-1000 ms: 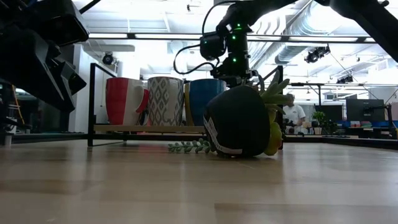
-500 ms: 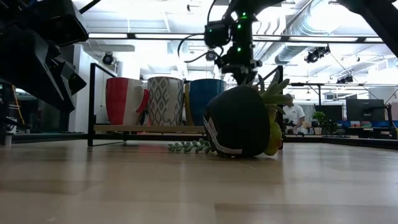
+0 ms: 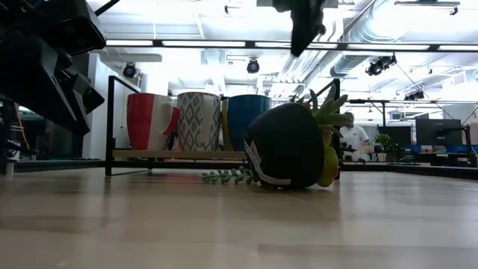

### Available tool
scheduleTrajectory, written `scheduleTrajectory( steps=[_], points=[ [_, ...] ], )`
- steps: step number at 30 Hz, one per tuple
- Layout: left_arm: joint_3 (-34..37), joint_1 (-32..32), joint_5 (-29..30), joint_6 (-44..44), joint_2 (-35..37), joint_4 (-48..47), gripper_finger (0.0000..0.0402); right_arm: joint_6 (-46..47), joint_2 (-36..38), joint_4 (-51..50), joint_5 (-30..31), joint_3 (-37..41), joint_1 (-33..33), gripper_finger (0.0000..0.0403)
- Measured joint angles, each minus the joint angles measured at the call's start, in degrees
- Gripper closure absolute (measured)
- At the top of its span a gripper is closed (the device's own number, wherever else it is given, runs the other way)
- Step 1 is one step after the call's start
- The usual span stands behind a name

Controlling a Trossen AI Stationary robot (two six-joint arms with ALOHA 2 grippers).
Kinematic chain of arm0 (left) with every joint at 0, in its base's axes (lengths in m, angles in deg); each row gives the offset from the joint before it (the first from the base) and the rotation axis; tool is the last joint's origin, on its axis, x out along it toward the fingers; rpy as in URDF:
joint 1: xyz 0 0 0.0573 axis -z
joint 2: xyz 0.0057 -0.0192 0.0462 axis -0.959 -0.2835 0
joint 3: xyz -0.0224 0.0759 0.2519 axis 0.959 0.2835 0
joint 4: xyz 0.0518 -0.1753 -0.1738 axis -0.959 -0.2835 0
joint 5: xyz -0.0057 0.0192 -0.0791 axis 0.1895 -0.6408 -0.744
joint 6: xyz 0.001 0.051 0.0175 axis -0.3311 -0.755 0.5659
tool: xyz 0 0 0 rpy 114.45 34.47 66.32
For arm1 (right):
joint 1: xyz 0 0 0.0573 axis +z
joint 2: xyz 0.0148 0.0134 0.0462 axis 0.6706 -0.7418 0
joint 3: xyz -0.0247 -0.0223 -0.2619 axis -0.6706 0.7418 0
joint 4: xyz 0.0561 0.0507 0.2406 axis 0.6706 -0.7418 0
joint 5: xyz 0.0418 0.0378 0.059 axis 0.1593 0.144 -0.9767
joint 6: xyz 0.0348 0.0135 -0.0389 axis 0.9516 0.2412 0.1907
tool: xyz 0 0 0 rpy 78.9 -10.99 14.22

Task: Place coffee mugs
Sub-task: Adjust the black potted plant on the table

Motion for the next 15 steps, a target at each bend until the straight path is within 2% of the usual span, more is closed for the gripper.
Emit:
scheduleTrajectory(
  steps=[3, 7, 11, 15],
  points=[
    [0.00, -0.02, 0.00, 0.09, 0.00, 0.02, 0.0314, 3.00, 2.10, -3.89, 0.06, 0.00, 5.19, 0.0331],
    [0.00, -0.02, 0.02, 0.07, 0.00, 0.02, 0.0314, 7.66, 1.76, -7.89, 4.12, 0.07, 15.00, 0.0331],
    [0.00, -0.02, 0.17, 0.58, 0.02, 0.13, 0.0314, 12.95, 0.92, -6.61, 8.49, 0.07, 24.58, 0.0331],
    [0.00, -0.78, 1.93, 4.89, 0.00, 1.98, 0.0314, 19.16, -0.31, -4.88, 11.96, 2.38, 30.78, 0.0331]
  ],
)
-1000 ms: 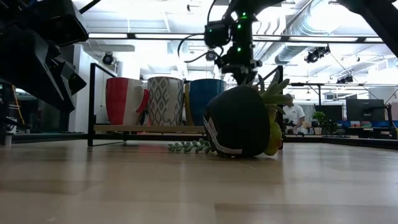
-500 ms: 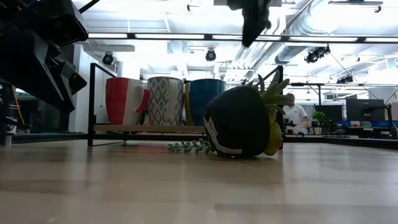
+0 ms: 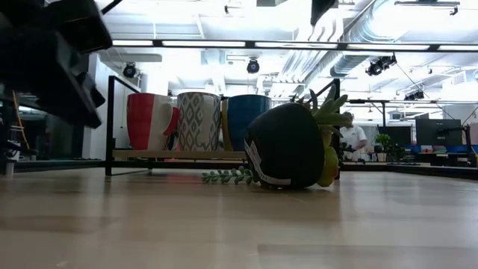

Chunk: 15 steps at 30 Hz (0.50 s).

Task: Place coffee mugs
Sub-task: Adjust the black potted plant on the table

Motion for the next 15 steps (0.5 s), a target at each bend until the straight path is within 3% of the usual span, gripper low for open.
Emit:
scheduleTrajectory(
  steps=[7, 10, 15],
  points=[
    [-1.35, -3.35, -3.49, -2.43, 0.01, 4.21, 0.0314, 10.61, -0.24, 17.30, -6.17, 16.44, 4.18, 0.0331],
    [-2.39, -3.72, -3.69, -5.96, 0.02, 4.10, 0.0314, 13.56, -0.24, 27.14, -6.36, 20.88, 5.19, 0.0331],
    [-3.33, -3.72, -3.68, -9.25, 0.02, 4.19, 0.0314, 17.34, -0.20, 33.32, -7.94, 27.01, 5.86, 0.0331]
  ],
)
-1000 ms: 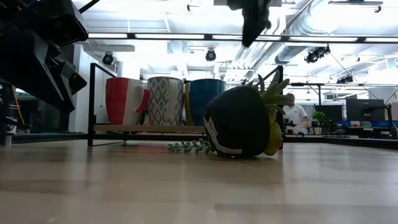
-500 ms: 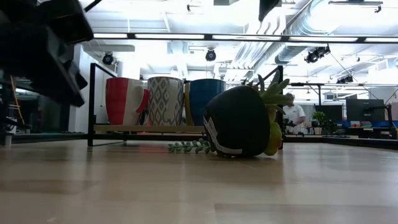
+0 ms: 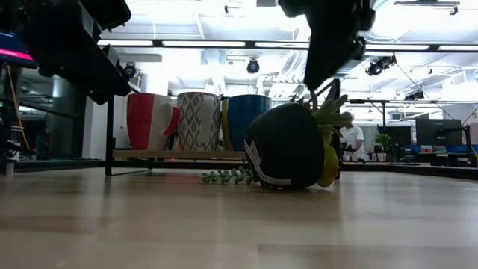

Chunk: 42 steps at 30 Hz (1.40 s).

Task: Place coffee mugs
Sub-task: Adjust the black potted plant on the table

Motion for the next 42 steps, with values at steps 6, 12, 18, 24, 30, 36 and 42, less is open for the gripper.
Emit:
scheduleTrajectory(
  steps=[6, 12, 18, 24, 30, 36, 42],
  points=[
    [-0.03, 0.00, 0.17, -0.21, 0.00, -0.09, 0.0314, 2.32, 0.00, 3.84, 0.49, 3.15, 0.22, 0.0331],
    [-0.03, 0.00, 0.23, -0.21, 0.00, -0.07, 0.0314, 0.52, 0.00, 4.77, 2.27, 3.02, -1.15, 0.0332],
    [-0.03, -0.02, 0.46, -0.20, 0.00, -0.08, 0.0314, -1.21, -0.02, 4.77, 0.57, 3.10, -2.03, 0.0332],
    [-0.03, -0.02, 0.46, -0.20, 0.00, -0.07, 0.0314, -1.33, -3.40, 6.51, -2.07, 3.64, -2.27, 0.0332],
    [-0.03, -0.02, 0.48, -0.18, 0.00, -0.07, 0.0314, -1.85, -5.16, 13.22, -1.48, 3.55, -2.27, 0.0332],
    [-0.03, 0.00, 0.47, -0.77, 0.00, -0.11, 0.0314, -4.18, -5.50, 14.23, -0.78, 1.31, -2.76, 0.0332],
    [-0.03, -0.08, 0.48, -1.04, 0.00, -0.07, 0.0314, -4.18, -5.97, 16.46, -2.02, 1.03, -3.02, 0.0332]
  ],
)
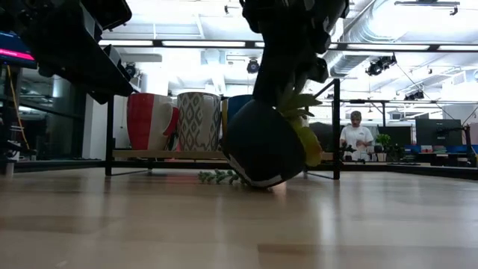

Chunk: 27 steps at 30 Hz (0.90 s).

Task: Place coffee mugs
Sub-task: Adjust the black potted plant on the table

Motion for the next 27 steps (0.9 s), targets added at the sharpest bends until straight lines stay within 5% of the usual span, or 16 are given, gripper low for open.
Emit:
scheduleTrajectory(
  steps=[9, 27],
  points=[
    [0.00, 0.00, 0.00, -1.04, 0.00, 0.13, 0.0314, 0.51, -4.41, 7.62, -6.02, -0.26, 0.24, 0.0332],
    [0.00, -0.07, -0.02, -2.01, 0.00, 0.07, 0.0314, -3.55, -4.87, 14.32, -3.55, -3.48, -0.11, 0.0332]
  ],
)
